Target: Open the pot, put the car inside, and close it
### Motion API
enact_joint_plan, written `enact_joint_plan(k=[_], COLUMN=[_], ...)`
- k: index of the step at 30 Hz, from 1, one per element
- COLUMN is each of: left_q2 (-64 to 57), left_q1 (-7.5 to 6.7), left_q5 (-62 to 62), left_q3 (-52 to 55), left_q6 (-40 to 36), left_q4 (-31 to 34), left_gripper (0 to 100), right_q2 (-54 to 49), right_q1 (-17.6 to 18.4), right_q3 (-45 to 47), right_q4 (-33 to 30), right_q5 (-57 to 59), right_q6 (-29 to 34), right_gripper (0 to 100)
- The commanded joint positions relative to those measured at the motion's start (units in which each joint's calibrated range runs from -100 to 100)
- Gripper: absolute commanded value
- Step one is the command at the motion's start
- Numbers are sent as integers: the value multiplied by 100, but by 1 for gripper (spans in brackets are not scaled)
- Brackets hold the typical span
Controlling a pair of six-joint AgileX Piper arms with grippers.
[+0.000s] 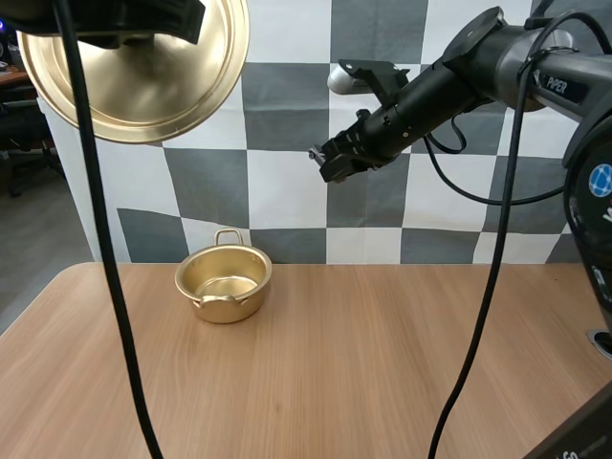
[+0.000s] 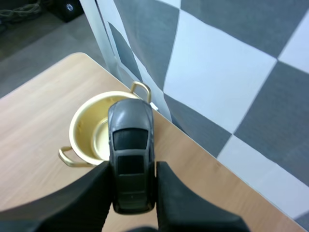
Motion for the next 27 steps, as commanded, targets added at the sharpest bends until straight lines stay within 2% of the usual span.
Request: enact_joint_plan(k=[1,8,13,19,27], left_q2=[1,-72,-249,-631,-963], left_q1=[2,60,68,68,68], left_q5=[0,0,0,0,0], left_q3=[2,27,47,58,58], left_q6=[-121,-137,-137,-137,-137], left_q4=[-4,168,707,883,861], left_gripper=[0,0,0,0,0], right_q2=[58,436,897,1420,1857], right_q1=[102,694,1011,1170,1194], right_q3=[-4,-4,-4,-34,-183], right_q4=[197,53,-13,-13,-83], right_q5=[13,13,13,13,13], right_q6=[-130,-353,-442,-450,-562], right_gripper=[0,0,0,0,0])
